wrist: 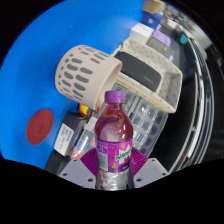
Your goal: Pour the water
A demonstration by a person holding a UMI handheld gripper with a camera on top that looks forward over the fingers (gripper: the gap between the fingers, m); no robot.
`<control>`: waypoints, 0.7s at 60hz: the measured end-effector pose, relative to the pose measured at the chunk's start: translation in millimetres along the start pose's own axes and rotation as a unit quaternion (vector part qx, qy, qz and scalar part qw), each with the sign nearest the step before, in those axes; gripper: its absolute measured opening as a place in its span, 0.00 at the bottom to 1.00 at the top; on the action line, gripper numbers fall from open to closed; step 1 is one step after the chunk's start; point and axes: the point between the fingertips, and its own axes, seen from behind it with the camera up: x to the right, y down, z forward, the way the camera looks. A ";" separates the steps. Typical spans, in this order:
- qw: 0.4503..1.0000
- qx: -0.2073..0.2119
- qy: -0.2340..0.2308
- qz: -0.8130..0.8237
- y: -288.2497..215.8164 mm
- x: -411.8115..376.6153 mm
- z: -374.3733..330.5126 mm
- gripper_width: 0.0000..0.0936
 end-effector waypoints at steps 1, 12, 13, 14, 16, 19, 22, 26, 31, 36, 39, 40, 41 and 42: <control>1.000 0.001 0.004 -0.014 -1.4 2.0 0.9 0.40; 0.998 -0.001 0.017 -0.061 -3.2 11.2 7.7 0.40; 0.998 -0.001 0.018 -0.062 -3.2 11.9 7.9 0.40; 0.998 -0.001 0.019 -0.063 -3.2 12.2 8.1 0.40; 0.998 -0.002 0.020 -0.061 -2.2 12.2 7.9 0.40; 0.999 -0.003 0.018 -0.045 -1.3 10.8 6.0 0.41; 1.000 0.003 0.010 0.003 0.4 7.3 4.3 0.40; 0.995 0.001 -0.011 0.103 4.1 1.1 0.2 0.40; 0.965 0.000 -0.039 0.259 7.5 -7.5 -7.4 0.41; 0.917 0.003 -0.047 0.397 10.5 -6.7 -11.2 0.41; 0.882 0.005 -0.048 0.469 13.7 -3.9 -12.7 0.40; 0.869 0.000 -0.046 0.492 12.3 -2.4 -13.8 0.41; 0.855 -0.009 -0.044 0.517 11.8 -1.9 -16.1 0.41; 0.839 0.001 -0.047 0.541 19.1 -2.3 -15.3 0.41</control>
